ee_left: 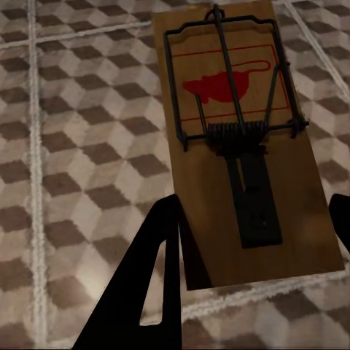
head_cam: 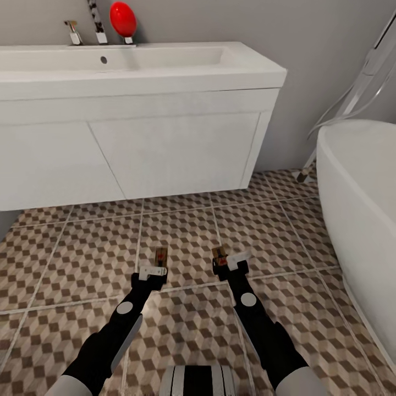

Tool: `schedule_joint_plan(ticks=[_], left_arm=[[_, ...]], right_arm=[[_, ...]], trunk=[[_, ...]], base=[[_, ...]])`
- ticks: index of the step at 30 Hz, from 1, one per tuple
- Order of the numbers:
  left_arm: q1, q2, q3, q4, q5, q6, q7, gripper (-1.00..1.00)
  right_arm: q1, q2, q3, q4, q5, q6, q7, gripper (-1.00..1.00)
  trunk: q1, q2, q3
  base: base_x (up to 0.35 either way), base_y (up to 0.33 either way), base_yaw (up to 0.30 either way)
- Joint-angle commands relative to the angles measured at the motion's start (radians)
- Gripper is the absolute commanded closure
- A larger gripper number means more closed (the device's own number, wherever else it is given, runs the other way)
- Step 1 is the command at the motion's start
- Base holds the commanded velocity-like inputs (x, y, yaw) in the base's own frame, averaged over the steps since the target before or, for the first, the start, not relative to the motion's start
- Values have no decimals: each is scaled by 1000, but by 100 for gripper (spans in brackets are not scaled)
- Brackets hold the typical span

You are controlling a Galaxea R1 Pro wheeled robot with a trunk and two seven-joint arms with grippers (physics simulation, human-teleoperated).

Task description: Take the four mousetraps from the cabinet in the bathroom and place them on the bathroom floor. Make sure all four end up on the same floor surface, and ensure that at least two of them are either under or directly next to the same bathroom sink.

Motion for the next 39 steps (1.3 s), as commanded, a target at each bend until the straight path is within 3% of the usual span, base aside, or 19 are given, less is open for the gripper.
schedule_joint_plan(ticks=[1,39], left_arm=[[-1,2,-5,-2,9,5,10,100],[-1,1,-6,12,9,5,9,100]], right_arm=[[0,0,2,-1,10,8,-6,100],[0,0,3,-1,10,8,-6,100]], trunk=[[0,-1,-6],[17,-9,-213]], base=[[0,0,0],[0,0,0]])
